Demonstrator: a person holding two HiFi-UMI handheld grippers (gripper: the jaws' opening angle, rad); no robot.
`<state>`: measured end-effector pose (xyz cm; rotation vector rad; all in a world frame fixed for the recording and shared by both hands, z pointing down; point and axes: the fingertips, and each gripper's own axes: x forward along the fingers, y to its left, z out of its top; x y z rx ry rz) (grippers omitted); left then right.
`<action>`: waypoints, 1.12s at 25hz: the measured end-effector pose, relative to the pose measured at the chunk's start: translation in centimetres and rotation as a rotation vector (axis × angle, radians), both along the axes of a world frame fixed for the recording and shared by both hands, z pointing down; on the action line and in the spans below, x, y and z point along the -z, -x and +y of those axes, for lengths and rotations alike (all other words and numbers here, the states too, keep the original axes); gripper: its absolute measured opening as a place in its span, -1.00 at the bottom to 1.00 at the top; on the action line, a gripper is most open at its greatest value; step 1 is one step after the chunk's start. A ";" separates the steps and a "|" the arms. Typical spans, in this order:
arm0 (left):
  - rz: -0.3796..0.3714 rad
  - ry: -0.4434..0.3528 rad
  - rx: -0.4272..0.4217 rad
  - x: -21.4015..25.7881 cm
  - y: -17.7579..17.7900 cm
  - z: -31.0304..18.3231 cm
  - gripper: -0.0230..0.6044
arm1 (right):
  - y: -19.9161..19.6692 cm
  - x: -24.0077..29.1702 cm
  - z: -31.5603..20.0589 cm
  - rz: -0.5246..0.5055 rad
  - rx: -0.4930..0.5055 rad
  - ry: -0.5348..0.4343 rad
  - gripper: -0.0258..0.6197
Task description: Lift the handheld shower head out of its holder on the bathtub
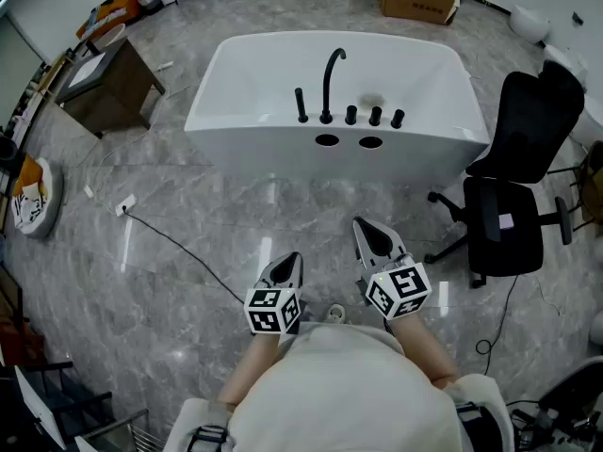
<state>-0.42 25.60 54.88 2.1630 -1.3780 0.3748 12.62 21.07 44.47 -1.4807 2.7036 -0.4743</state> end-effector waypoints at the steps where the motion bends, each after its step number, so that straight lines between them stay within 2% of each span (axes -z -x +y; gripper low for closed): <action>1: -0.007 -0.006 0.007 0.1 0.1 0.3 -0.86 | -0.1 0.2 0.3 0.010 0.011 -0.007 -0.86; 11: 0.009 -0.092 0.076 2.4 -0.3 1.2 -0.86 | -0.2 0.3 2.7 0.093 0.068 -0.049 -0.86; 20: 0.026 -0.063 0.109 1.9 0.7 3.4 -0.86 | 2.3 0.2 4.4 0.105 0.143 -0.041 -0.86; 28: 0.042 -0.064 0.105 1.9 -0.1 3.2 -0.86 | 2.0 -0.2 4.9 0.084 0.148 -0.015 -0.86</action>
